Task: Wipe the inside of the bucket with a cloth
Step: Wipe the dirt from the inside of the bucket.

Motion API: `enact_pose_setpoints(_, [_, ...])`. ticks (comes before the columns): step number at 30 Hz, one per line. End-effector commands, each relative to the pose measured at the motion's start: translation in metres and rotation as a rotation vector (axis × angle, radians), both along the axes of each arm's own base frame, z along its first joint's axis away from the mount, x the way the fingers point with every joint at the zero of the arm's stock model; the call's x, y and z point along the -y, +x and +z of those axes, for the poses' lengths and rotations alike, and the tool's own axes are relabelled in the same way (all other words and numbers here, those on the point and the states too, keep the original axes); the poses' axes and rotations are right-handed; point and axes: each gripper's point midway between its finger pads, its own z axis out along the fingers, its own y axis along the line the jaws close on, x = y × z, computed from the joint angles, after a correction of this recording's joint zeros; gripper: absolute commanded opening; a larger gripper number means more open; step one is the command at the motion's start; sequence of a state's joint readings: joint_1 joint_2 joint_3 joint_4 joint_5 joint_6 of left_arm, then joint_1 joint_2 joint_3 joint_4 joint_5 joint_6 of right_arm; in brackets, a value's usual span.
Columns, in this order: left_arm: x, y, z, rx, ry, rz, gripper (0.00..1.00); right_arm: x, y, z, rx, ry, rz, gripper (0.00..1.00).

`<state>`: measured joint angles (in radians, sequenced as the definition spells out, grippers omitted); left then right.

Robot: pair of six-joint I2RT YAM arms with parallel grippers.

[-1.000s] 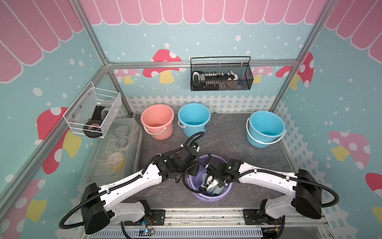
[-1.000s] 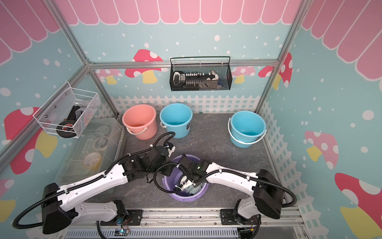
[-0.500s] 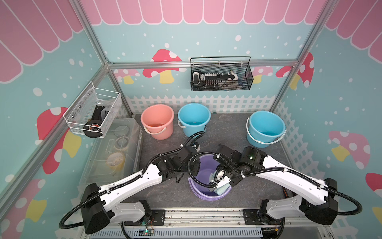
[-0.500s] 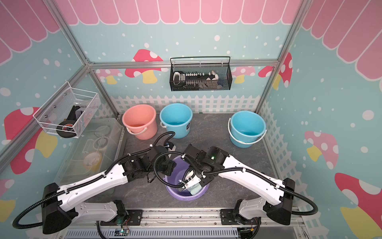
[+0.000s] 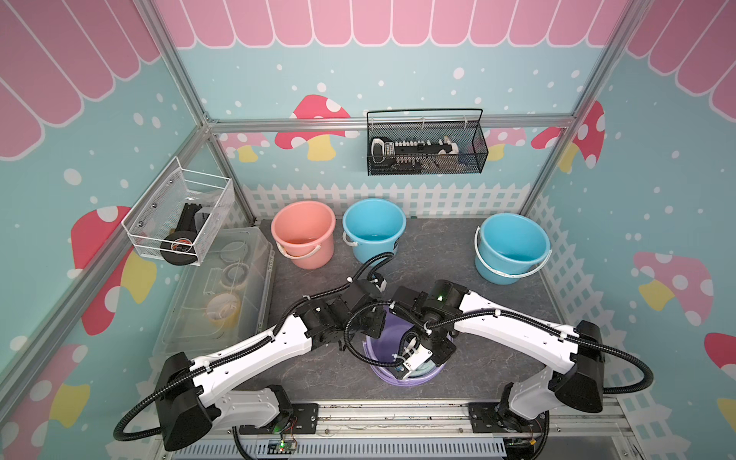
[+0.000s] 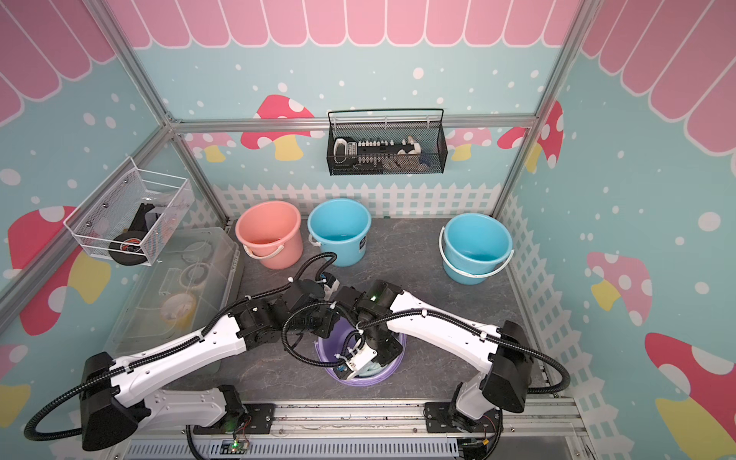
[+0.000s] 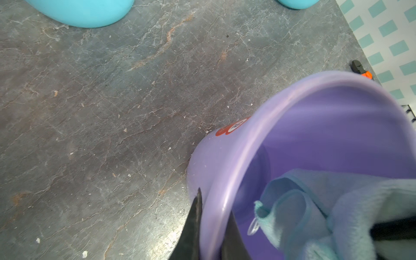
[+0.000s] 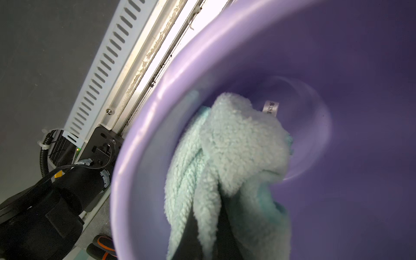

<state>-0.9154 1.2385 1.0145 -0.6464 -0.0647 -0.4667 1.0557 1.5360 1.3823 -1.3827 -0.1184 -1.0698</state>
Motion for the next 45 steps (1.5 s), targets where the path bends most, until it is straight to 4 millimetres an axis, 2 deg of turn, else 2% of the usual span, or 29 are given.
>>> enact_pose_setpoints(1, [0.005, 0.006, 0.025, 0.076, -0.063, 0.002, 0.00, 0.004, -0.014, -0.017, -0.101, -0.037, 0.038, 0.00])
enact_pose_setpoints(10, [0.006, 0.005, 0.027, 0.076, -0.078, -0.008, 0.00, -0.006, -0.006, -0.061, -0.072, 0.014, 0.084, 0.00])
enact_pose_setpoints(17, [0.006, 0.004, 0.027, 0.077, -0.079, -0.011, 0.00, -0.008, 0.004, -0.104, -0.035, 0.069, 0.067, 0.00])
enact_pose_setpoints(22, [0.007, 0.005, 0.027, 0.078, -0.079, -0.012, 0.00, -0.014, 0.005, -0.120, -0.061, 0.130, 0.008, 0.00])
enact_pose_setpoints(24, [0.007, 0.005, 0.027, 0.078, -0.078, -0.011, 0.00, -0.015, 0.006, -0.120, -0.067, 0.131, -0.014, 0.00])
enact_pose_setpoints(27, [0.006, 0.007, 0.027, 0.084, -0.073, -0.002, 0.00, -0.023, 0.010, -0.105, -0.049, 0.181, -0.047, 0.00])
enact_pose_setpoints(32, [0.001, 0.012, 0.022, 0.094, -0.038, 0.023, 0.00, -0.041, 0.017, -0.055, 0.000, 0.339, -0.130, 0.00])
enact_pose_setpoints(36, [-0.003, 0.018, 0.020, 0.089, -0.035, 0.049, 0.00, -0.046, 0.017, -0.016, 0.016, 0.443, -0.239, 0.00])
enact_pose_setpoints(40, [-0.002, 0.024, 0.021, 0.080, -0.062, 0.051, 0.00, -0.046, 0.017, 0.014, 0.002, 0.519, -0.420, 0.00])
enact_pose_setpoints(45, [-0.003, 0.031, 0.018, 0.059, -0.078, 0.050, 0.00, -0.040, 0.033, 0.031, -0.003, 0.531, -0.792, 0.00])
